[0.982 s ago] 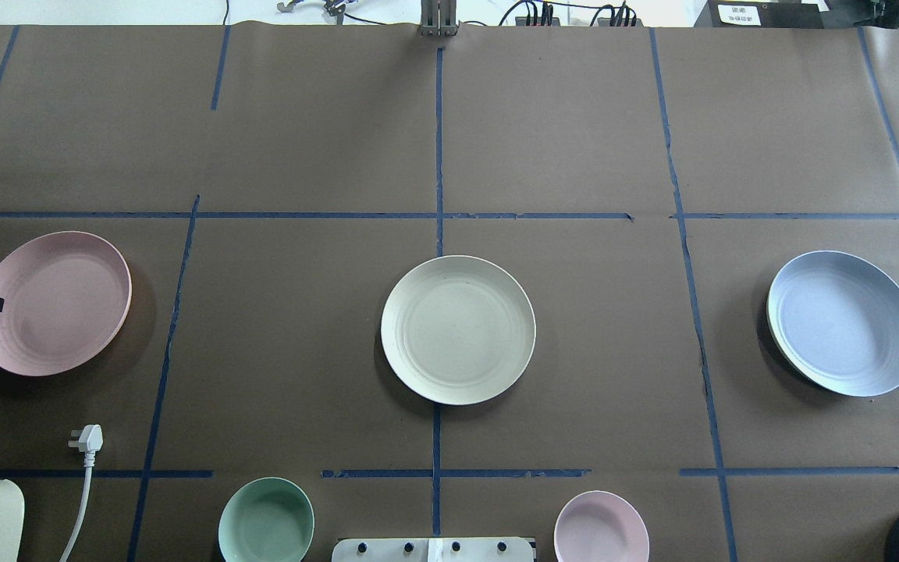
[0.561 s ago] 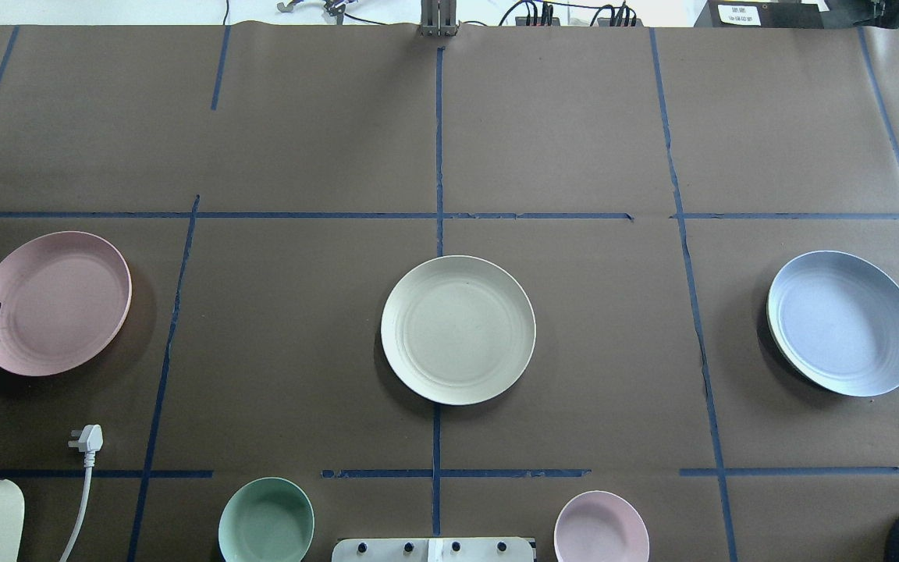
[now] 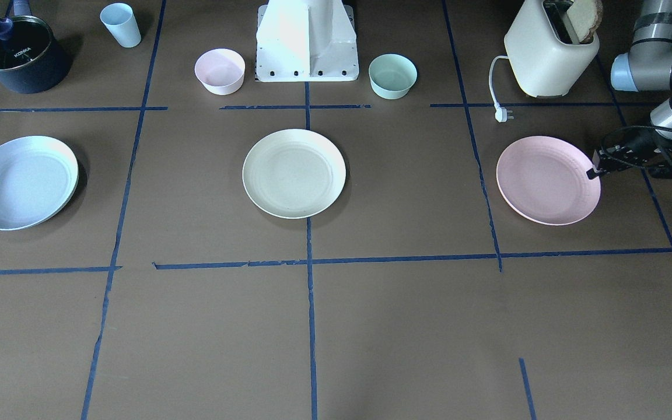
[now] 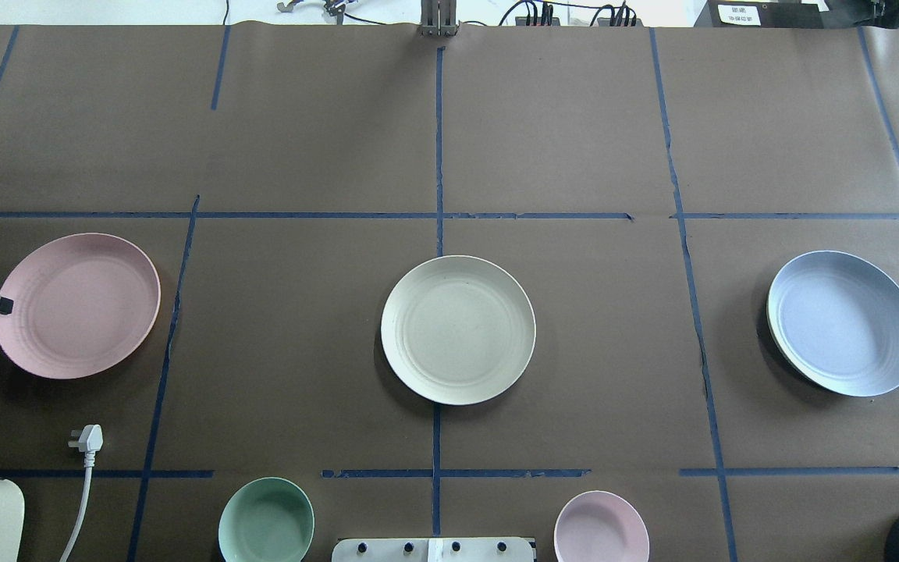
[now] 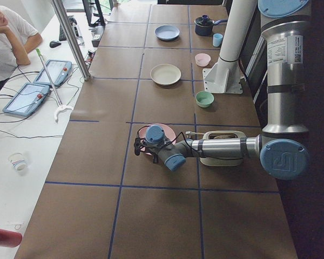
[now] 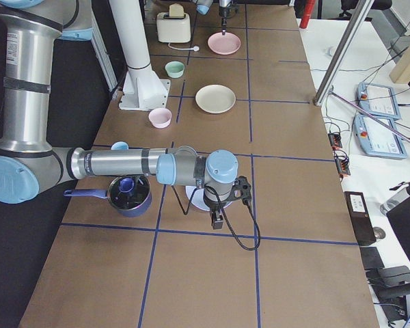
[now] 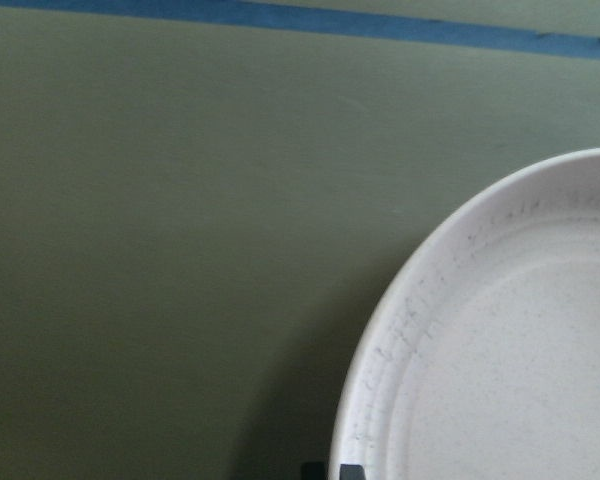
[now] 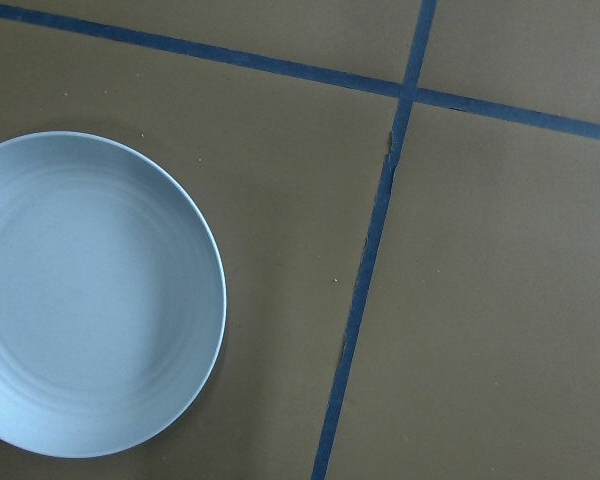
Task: Stack three plates with pink and blue
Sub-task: 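Reach the left gripper to the pink plate's rim and grasp it, then lift the pink plate with the left gripper and carry it onto the cream plate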
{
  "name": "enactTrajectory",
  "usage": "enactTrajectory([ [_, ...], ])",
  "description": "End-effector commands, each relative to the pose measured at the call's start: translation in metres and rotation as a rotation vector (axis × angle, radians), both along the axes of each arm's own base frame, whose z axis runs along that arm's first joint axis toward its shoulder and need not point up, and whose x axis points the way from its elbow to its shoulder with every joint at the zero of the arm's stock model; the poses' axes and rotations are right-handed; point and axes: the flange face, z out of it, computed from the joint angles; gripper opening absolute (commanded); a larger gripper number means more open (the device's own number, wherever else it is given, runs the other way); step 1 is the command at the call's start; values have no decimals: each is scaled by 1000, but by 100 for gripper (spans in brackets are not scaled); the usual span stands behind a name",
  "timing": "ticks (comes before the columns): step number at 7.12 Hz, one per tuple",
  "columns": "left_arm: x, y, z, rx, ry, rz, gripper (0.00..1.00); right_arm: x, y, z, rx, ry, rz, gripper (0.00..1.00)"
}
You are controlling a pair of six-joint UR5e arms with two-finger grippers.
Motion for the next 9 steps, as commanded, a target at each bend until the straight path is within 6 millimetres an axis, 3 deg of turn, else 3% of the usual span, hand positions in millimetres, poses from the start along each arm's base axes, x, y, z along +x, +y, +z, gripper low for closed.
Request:
enactTrajectory([
  [1, 22, -31, -100, -99, 134, -88, 0, 0, 0, 1, -2, -1, 0, 100],
  [3, 94, -41, -190, -94, 225, -35, 0, 0, 1, 0, -2, -1, 0, 100],
  [4, 128, -34, -221, -83, 247, -20, 0, 0, 1, 0, -3, -1, 1, 100],
  [5, 174, -19, -253, -61, 231, -5, 0, 0, 1, 0, -3, -3, 1, 100],
  [6, 229, -12, -303, -43, 193, -10, 0, 0, 1, 1, -4, -3, 1, 100],
  [7, 283, 9, -344, -22, 167, 5, 0, -1, 1, 2, -6, -3, 0, 100],
  [8, 337, 44, -369, 19, 147, 27, 0, -1, 0, 2, -6, -3, 0, 100],
  [9, 347, 52, -373, 30, 146, 33, 0, -1, 0, 4, -10, -3, -2, 100],
])
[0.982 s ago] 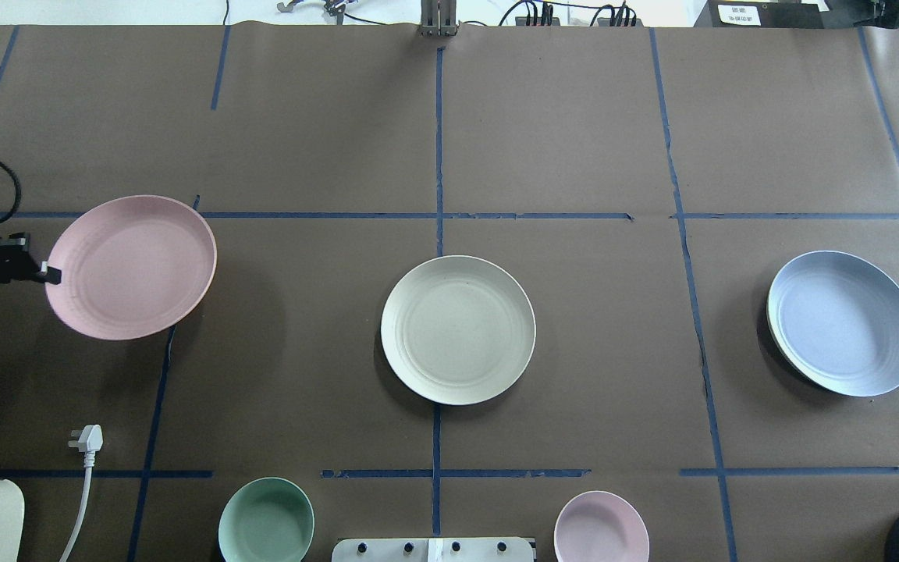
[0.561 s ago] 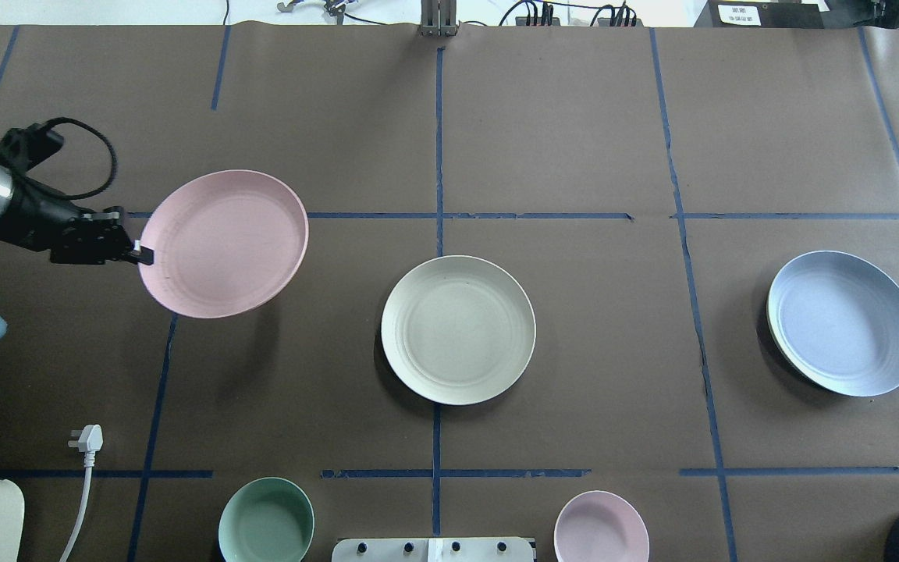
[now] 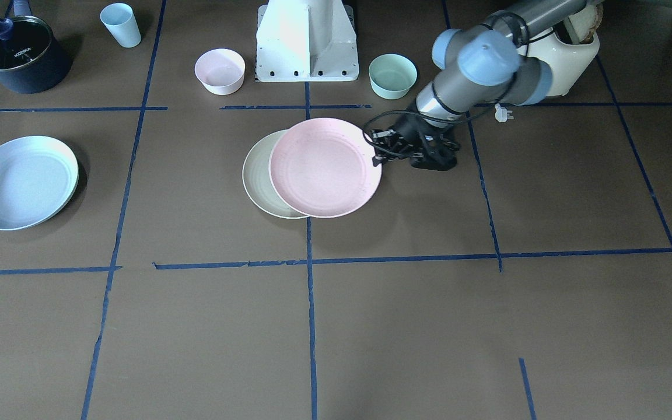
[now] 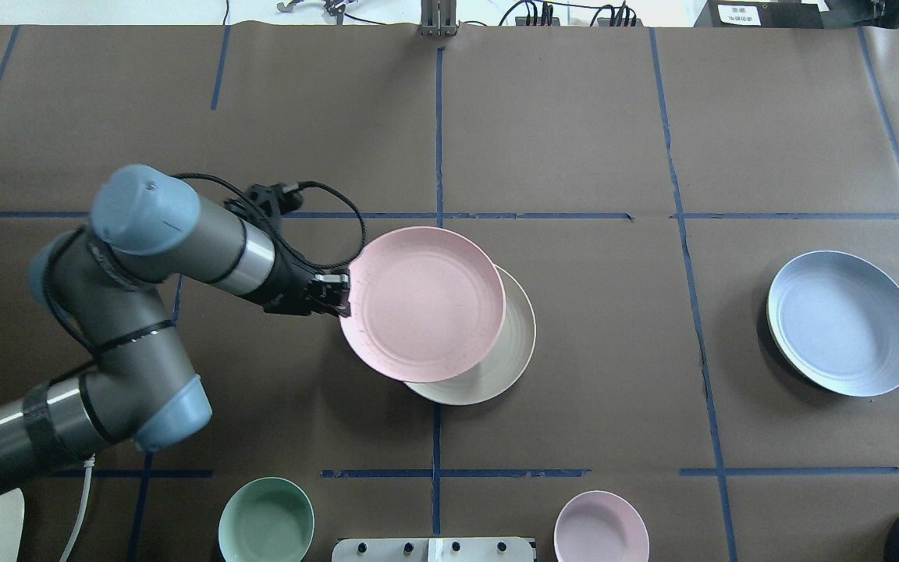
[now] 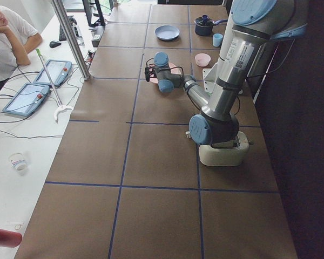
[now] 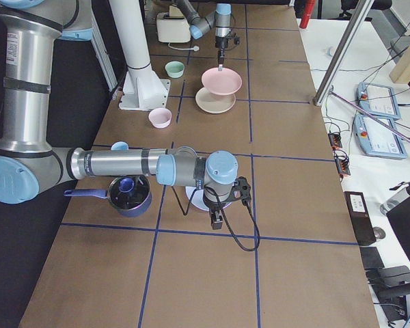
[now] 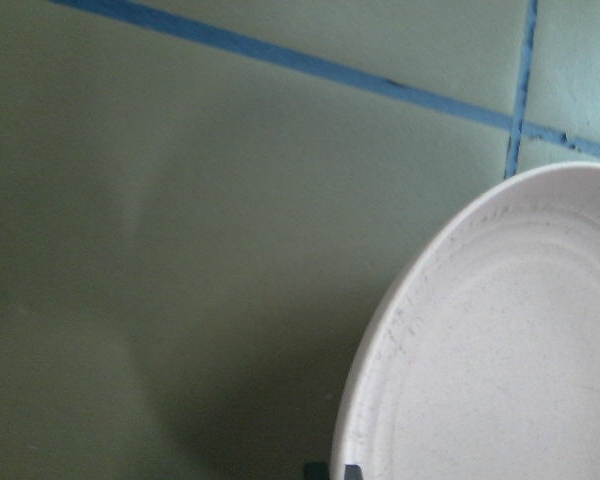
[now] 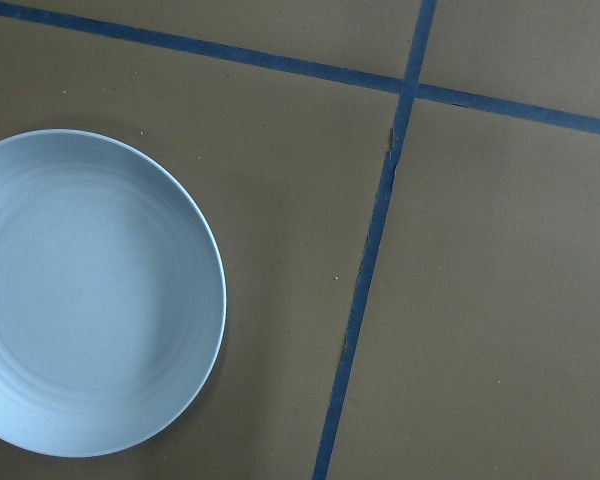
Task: Stack three plates with pink and blue
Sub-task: 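Lift the pink plate with the left gripper and carry it onto the cream plate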
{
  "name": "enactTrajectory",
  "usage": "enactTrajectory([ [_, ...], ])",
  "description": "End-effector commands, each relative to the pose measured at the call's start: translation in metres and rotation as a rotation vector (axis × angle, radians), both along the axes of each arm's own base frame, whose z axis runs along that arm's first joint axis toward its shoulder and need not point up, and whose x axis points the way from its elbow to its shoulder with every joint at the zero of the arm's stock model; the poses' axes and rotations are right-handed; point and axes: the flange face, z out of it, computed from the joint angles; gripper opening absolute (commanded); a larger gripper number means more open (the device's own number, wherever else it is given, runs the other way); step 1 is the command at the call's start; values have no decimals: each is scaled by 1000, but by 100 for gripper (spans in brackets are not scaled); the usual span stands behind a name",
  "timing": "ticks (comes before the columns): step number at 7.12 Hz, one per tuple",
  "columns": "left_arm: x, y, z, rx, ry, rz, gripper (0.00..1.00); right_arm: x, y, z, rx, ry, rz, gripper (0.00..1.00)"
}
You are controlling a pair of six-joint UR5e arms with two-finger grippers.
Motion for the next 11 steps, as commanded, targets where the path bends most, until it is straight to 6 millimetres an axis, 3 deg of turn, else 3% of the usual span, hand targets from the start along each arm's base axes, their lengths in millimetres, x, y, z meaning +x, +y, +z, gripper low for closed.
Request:
enactTrajectory([
  [1, 37, 28, -21, 28, -10, 18, 0, -1, 0, 1, -4, 0, -1, 100],
  [4, 50, 21, -17, 17, -30, 19, 1, -1, 0, 1, -4, 0, -1, 100],
  [6, 43, 5, -10, 7, -43, -6, 5, -1, 0, 1, -3, 0, -2, 100],
  [7, 44, 4, -8, 9, -46, -6, 77, -1, 0, 1, -3, 0, -2, 100],
  [8, 47, 5, -5, 9, -50, -3, 100, -1, 0, 1, -3, 0, -2, 100],
  [9, 45, 5, -5, 19, -49, 6, 100, -1, -2, 0, 2, 0, -2, 100],
  [10, 25, -10, 10, 89, -64, 35, 100, -1, -4, -3, 9, 0, -3, 100],
  [11, -22, -43, 44, 135, -82, 98, 100, -3, -8, -9, 30, 0, -12, 100],
])
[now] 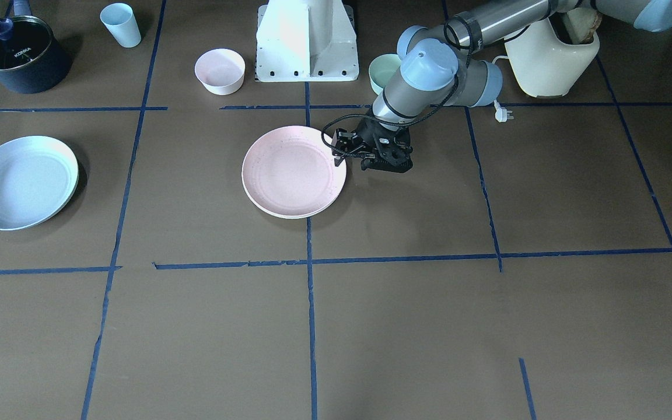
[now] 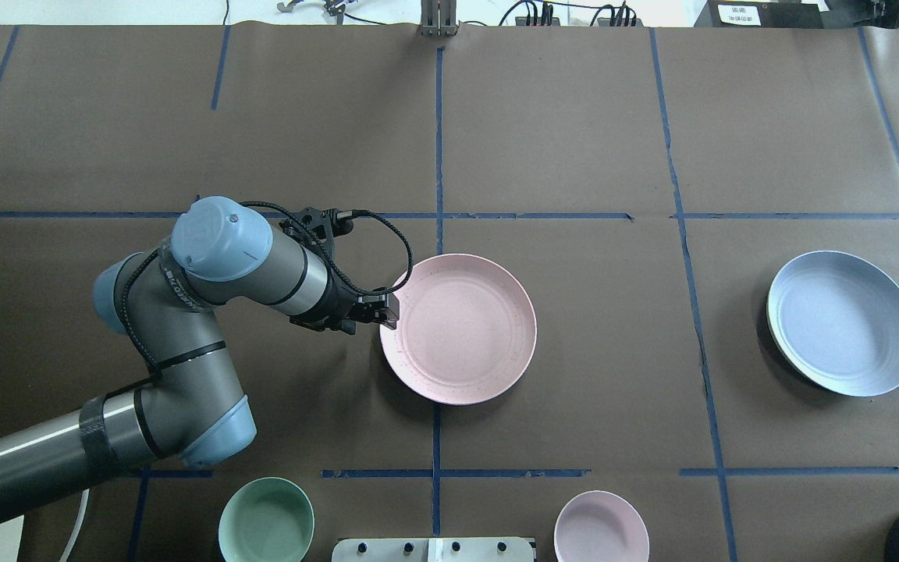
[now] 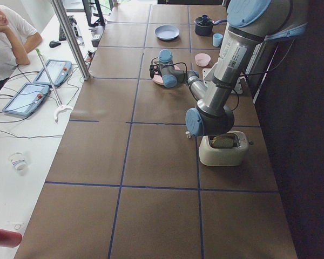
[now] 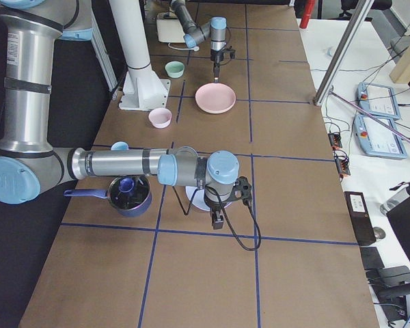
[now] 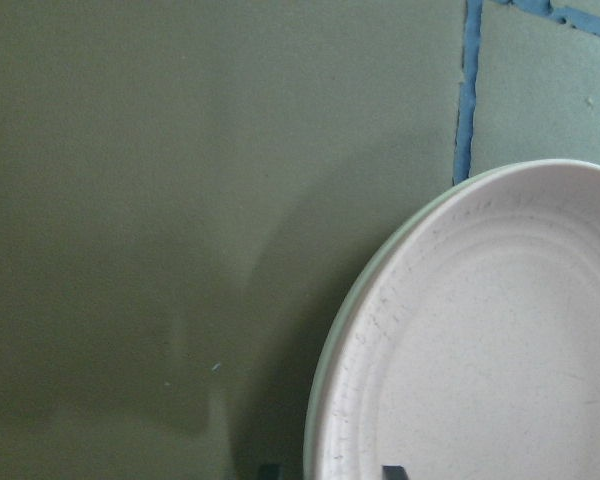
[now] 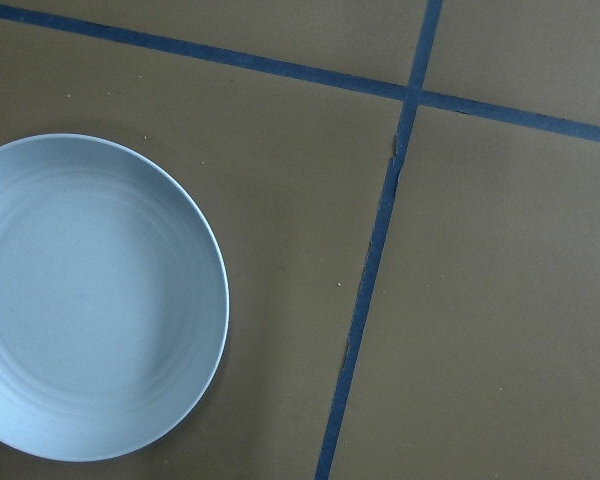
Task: Stack three plates with pink and blue
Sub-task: 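Release the pink plate and withdraw the left gripper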
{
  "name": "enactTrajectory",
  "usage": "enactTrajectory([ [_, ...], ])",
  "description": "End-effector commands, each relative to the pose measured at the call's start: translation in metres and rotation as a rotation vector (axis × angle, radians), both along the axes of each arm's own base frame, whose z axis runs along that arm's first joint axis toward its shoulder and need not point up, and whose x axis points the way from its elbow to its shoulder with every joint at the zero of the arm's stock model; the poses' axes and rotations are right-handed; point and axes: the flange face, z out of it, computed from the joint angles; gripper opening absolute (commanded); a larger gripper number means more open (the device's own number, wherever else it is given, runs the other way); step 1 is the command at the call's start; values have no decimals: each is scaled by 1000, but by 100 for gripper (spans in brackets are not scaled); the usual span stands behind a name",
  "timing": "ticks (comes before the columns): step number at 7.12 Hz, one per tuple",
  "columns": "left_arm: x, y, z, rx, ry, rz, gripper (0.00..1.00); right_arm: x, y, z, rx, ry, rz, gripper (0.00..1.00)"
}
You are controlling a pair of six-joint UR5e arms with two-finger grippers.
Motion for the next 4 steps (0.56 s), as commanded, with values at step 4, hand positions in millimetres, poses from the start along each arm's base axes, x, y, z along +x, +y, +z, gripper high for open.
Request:
enactTrajectory([
  [4, -292, -117, 188, 312, -232, 190, 100, -3, -8, -10, 19, -3, -3, 100],
])
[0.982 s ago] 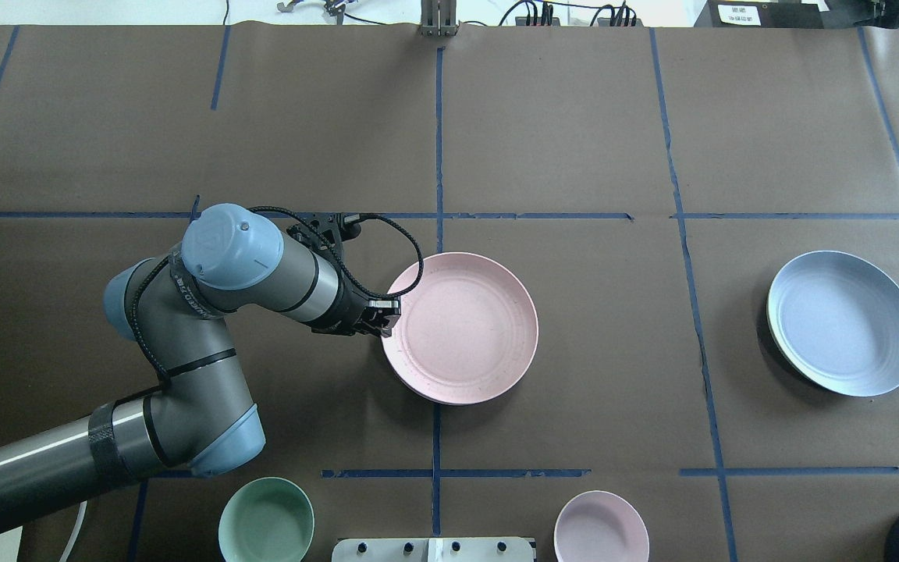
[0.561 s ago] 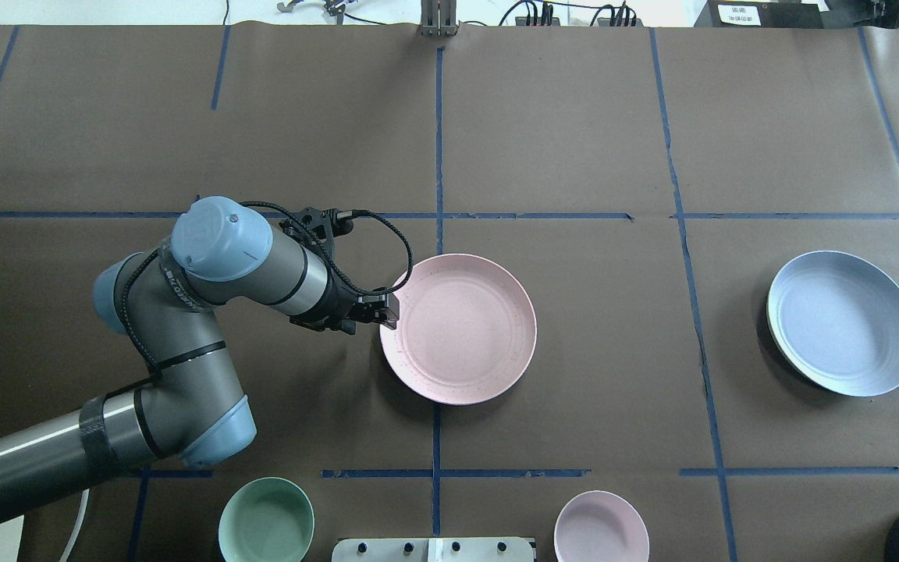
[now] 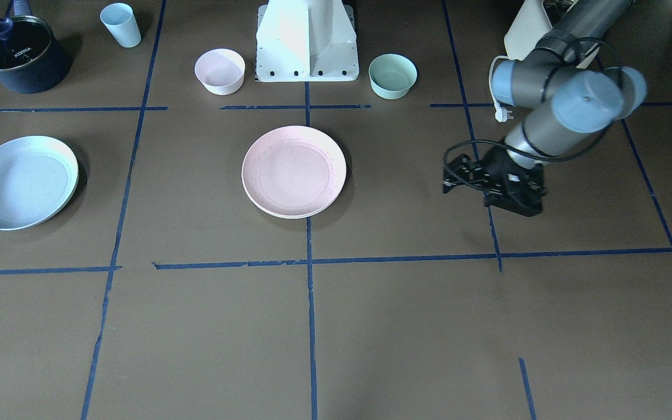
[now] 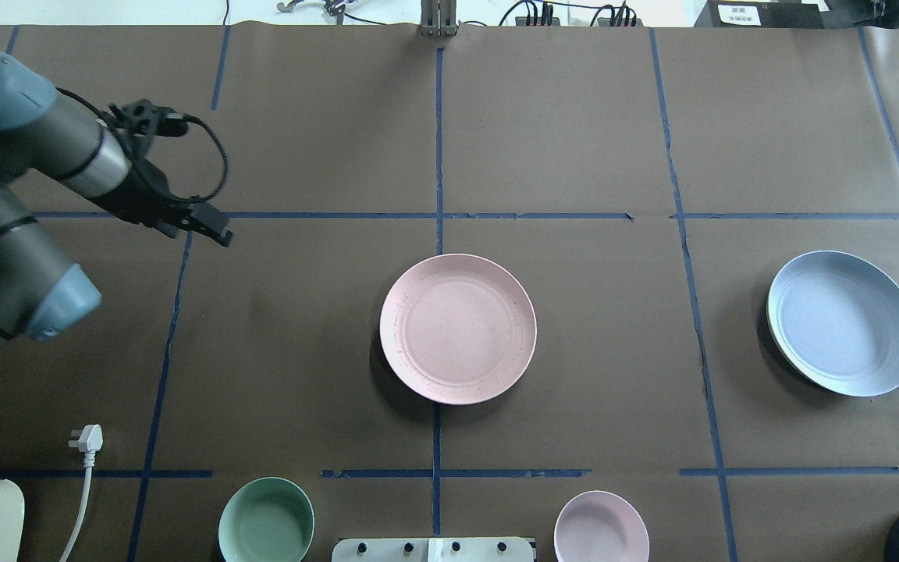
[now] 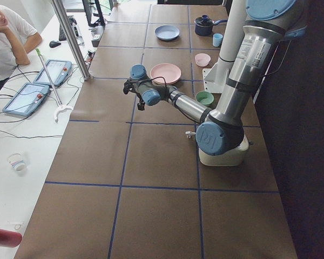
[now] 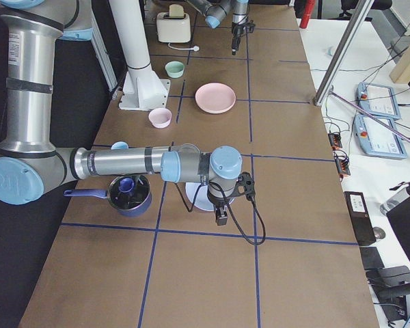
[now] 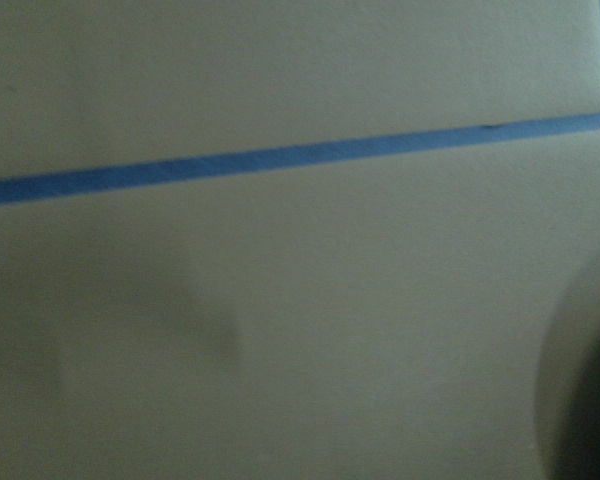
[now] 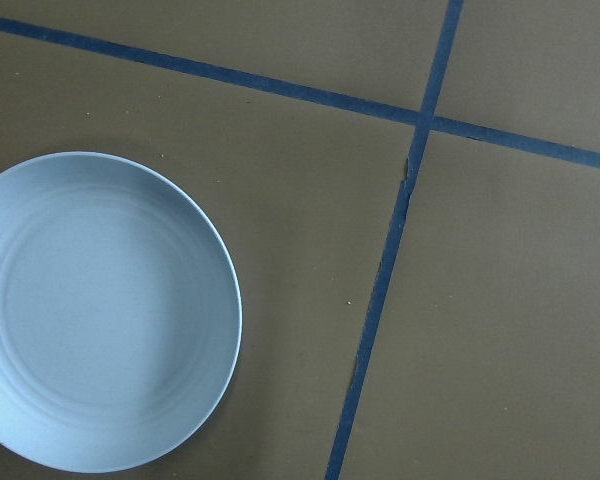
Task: Stack three plates with pink and blue
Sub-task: 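Release the pink plate and withdraw the left gripper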
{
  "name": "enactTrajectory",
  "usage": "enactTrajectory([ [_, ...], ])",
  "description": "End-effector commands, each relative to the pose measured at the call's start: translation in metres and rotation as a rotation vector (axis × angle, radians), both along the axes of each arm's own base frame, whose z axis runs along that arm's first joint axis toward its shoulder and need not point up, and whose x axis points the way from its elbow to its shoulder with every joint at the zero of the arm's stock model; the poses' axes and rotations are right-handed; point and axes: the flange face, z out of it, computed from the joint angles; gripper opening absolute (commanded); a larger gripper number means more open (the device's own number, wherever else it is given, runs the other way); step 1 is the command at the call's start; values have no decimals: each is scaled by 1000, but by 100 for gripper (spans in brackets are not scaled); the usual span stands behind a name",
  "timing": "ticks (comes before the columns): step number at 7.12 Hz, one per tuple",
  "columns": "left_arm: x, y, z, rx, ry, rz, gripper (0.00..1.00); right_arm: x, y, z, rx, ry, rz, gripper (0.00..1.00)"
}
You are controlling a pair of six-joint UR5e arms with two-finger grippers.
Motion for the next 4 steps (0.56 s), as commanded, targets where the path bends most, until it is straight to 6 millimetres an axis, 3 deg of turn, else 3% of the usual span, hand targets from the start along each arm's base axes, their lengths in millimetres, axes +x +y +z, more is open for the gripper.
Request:
enactTrajectory([
  [1, -146, -14, 65, 78, -146, 52, 100, -1, -1, -2, 2, 0, 0, 100],
  [2, -211, 14, 77, 28, -203, 51, 100, -3, -1, -2, -9, 0, 6, 100],
  [3, -278, 50, 113, -2, -233, 49, 100, -10, -2, -9, -31, 2, 26, 100],
  [4, -320, 76, 153, -7, -239, 58, 100, -18, -3, -16, -49, 1, 37, 100],
])
